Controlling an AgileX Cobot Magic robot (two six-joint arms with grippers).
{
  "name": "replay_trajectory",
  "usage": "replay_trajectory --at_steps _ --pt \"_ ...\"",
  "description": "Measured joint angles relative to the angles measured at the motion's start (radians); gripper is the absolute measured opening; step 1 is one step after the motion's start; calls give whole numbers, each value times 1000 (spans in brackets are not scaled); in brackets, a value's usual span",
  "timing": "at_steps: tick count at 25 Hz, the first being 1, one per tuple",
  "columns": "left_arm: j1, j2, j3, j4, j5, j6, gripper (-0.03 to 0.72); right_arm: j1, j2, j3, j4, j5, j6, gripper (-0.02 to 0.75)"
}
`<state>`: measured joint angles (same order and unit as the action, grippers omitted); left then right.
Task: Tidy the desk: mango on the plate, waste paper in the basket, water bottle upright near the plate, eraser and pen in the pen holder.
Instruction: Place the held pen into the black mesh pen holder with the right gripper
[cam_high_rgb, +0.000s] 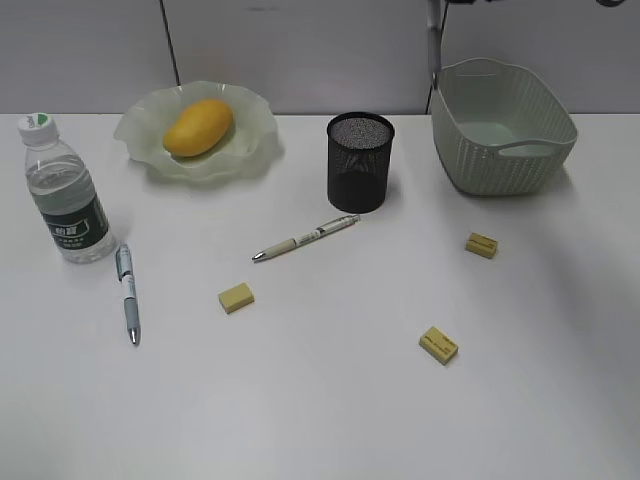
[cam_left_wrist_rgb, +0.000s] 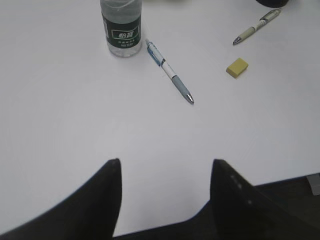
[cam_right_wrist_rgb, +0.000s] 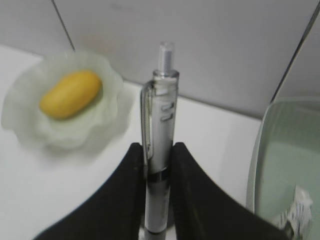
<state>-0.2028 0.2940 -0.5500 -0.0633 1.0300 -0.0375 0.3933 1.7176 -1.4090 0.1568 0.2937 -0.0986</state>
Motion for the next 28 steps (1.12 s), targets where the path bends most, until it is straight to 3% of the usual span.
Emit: replay_trajectory --at_steps 4,10,17,28 --pt "0 0 0 0 0 0 428 0 7 -1 25 -195 0 139" --pt "0 0 0 0 0 0 428 2 65 -1 39 -342 10 139" --pt "0 0 0 0 0 0 428 58 173 -2 32 -415 12 139" --pt "0 0 0 0 0 0 428 64 322 -2 9 -451 11 139"
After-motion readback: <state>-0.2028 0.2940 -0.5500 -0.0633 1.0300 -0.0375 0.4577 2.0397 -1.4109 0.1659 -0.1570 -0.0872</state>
